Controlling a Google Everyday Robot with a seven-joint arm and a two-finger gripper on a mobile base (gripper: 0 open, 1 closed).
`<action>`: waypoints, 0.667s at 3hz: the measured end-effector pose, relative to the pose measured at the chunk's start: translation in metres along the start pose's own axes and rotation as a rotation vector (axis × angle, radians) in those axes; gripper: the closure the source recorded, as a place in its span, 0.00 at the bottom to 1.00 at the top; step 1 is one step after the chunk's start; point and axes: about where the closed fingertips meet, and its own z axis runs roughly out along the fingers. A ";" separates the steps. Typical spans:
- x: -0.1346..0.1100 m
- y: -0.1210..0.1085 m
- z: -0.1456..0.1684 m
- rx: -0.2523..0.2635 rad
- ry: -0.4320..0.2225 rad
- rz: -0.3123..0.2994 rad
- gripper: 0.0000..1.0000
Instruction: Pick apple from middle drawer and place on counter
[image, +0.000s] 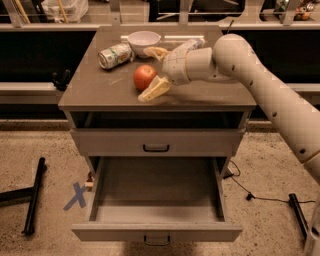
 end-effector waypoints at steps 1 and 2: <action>0.000 0.001 0.000 0.000 0.000 0.001 0.00; 0.002 0.009 -0.018 0.022 0.008 0.002 0.00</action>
Offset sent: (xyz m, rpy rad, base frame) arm -0.0336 -0.0515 -0.0005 0.0076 -0.0227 -0.0733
